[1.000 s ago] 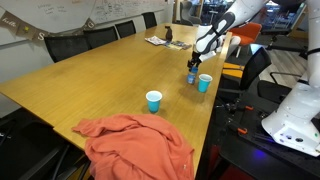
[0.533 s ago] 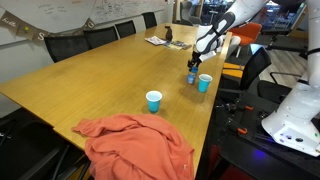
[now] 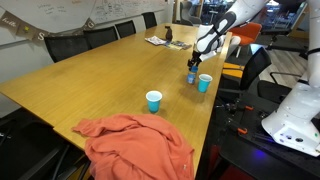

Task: Place the blue lid on top of the peanut butter jar

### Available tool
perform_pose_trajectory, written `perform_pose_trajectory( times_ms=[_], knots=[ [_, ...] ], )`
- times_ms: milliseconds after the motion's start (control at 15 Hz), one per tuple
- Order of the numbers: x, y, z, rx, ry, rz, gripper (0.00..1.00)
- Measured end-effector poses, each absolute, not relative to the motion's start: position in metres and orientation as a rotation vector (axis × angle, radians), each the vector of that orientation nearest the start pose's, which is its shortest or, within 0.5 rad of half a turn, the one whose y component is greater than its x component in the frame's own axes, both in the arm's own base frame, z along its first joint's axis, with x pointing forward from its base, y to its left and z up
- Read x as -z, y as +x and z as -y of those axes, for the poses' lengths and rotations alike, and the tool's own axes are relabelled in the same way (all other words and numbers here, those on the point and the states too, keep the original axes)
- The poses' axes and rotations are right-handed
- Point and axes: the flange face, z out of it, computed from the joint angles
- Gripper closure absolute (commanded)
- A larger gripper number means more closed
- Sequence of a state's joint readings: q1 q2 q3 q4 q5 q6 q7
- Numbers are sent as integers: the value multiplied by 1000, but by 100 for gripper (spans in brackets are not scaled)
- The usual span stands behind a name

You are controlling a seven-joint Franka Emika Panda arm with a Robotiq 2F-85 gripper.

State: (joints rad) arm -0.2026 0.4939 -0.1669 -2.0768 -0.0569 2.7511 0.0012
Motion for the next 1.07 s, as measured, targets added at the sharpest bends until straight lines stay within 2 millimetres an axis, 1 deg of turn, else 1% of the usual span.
perform_pose_trajectory(
  times_ms=[400, 800, 1067],
  knots=[
    [-216, 565, 212, 288, -3228, -475, 46],
    [-216, 562, 217, 284, -3231, -490, 46],
    [-212, 561, 220, 274, -3233, -497, 46]
  ],
)
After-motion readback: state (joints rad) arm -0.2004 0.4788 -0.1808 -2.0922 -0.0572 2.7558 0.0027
